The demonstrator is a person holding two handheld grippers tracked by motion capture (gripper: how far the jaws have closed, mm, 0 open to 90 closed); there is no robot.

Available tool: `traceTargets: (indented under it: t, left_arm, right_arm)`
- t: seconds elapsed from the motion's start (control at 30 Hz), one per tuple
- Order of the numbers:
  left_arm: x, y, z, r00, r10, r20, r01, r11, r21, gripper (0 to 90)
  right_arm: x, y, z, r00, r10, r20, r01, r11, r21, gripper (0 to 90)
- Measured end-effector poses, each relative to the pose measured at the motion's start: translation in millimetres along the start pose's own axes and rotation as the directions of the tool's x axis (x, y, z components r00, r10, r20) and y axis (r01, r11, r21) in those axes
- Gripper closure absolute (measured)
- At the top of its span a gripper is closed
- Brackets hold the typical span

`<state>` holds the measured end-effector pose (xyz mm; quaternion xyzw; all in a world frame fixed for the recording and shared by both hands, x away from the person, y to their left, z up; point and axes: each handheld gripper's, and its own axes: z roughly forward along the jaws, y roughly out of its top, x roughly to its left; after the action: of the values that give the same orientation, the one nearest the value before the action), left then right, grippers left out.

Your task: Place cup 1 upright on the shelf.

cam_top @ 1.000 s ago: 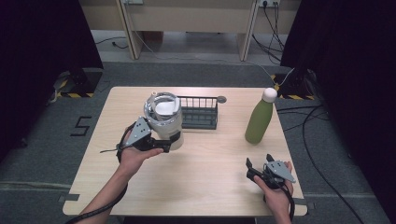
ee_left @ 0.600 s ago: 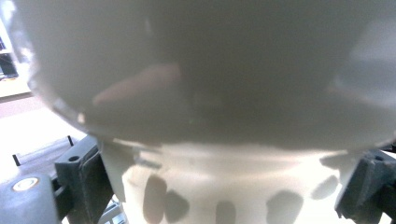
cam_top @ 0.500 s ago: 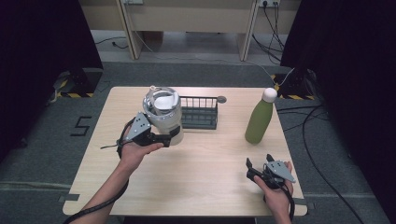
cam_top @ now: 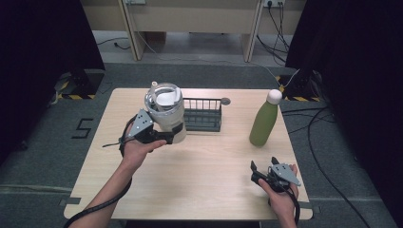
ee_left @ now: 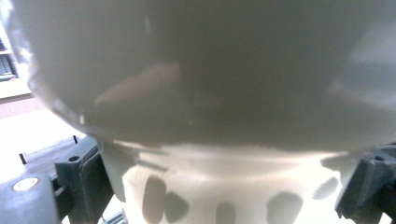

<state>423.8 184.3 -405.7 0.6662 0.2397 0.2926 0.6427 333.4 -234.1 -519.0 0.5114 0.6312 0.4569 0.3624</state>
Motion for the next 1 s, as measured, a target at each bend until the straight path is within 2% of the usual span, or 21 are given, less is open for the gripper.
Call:
traceTargets:
  t: [1.0]
  left_arm:
    - [16.0, 9.3, 16.8, 0.9992, 0.011, -0.039, -0.010, 0.9999, 0.009, 9.6]
  right_arm:
    - [0.4, -0.2, 0.4, 1.0000, -0.003, 0.000, 0.003, 1.0000, 0.000, 18.2]
